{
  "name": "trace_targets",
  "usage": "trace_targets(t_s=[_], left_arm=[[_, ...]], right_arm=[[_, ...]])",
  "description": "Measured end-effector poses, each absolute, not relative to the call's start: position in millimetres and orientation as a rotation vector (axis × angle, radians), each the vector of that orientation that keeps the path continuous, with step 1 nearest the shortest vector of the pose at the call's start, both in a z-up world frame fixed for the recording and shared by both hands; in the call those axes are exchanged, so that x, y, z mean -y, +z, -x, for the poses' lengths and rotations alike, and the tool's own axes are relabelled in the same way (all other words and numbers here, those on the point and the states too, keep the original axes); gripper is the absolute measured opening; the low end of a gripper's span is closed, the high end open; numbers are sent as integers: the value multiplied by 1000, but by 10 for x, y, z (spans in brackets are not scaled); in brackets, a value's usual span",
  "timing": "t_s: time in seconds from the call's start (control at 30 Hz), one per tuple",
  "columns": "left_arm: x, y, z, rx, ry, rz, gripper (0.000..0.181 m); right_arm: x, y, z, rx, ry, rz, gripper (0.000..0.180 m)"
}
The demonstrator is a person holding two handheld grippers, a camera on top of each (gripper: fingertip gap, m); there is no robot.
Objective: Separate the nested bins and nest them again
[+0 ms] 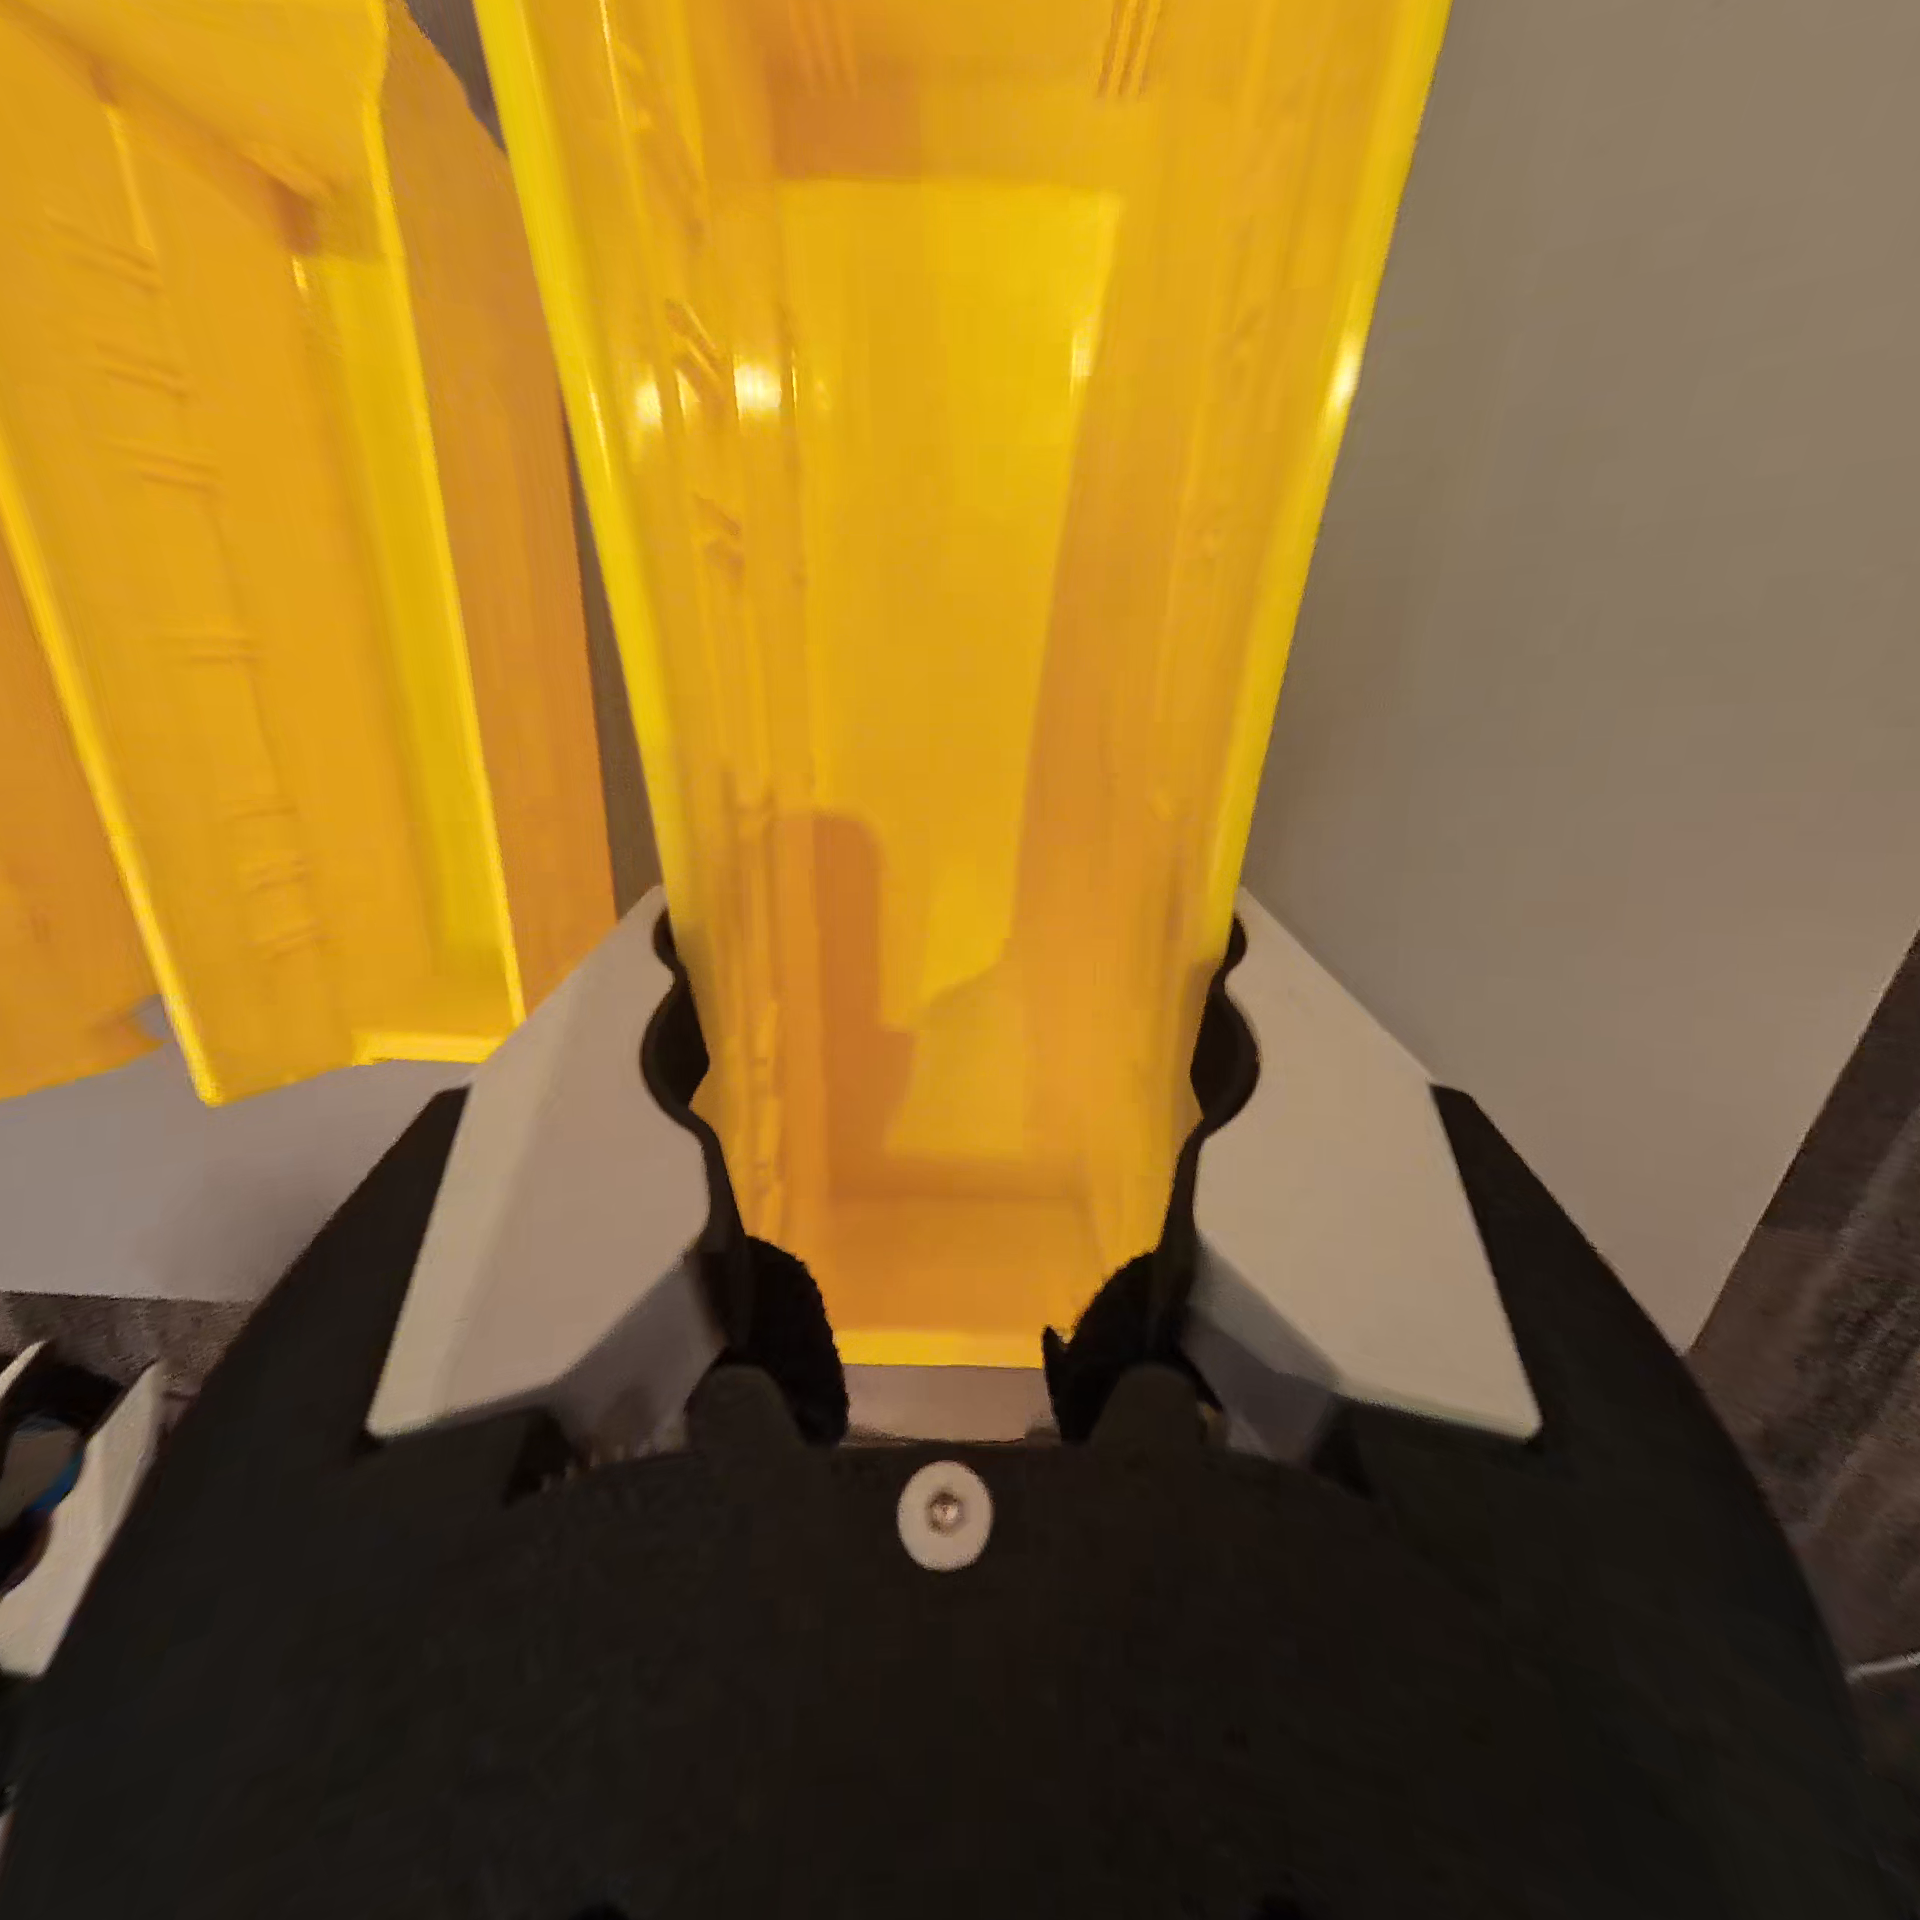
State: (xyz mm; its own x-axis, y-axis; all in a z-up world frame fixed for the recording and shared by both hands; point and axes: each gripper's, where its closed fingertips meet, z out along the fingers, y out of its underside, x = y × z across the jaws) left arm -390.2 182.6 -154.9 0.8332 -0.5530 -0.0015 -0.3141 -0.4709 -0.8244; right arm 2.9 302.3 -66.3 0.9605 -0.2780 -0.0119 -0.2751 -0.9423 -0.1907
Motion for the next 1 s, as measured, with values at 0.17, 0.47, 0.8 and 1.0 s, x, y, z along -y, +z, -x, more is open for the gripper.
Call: trace_targets(t_s=[0.17,0.47,0.8,1.0], left_arm=[[-1850,-1573,3914,-628,-337,2110,35],[-1832,-1587,3822,-668,-339,2105,35],[-1824,-1600,3794,-680,-346,2108,35],[-1818,-1603,3784,-685,-343,2108,35]], right_arm=[[-3120,-849,-3,-438,6,2921,99],[-3143,-1155,-43,-442,-23,2931,105],[-3131,-1406,-38,-467,-19,2930,121],[-3125,-1406,-32,-468,-21,2923,123]])
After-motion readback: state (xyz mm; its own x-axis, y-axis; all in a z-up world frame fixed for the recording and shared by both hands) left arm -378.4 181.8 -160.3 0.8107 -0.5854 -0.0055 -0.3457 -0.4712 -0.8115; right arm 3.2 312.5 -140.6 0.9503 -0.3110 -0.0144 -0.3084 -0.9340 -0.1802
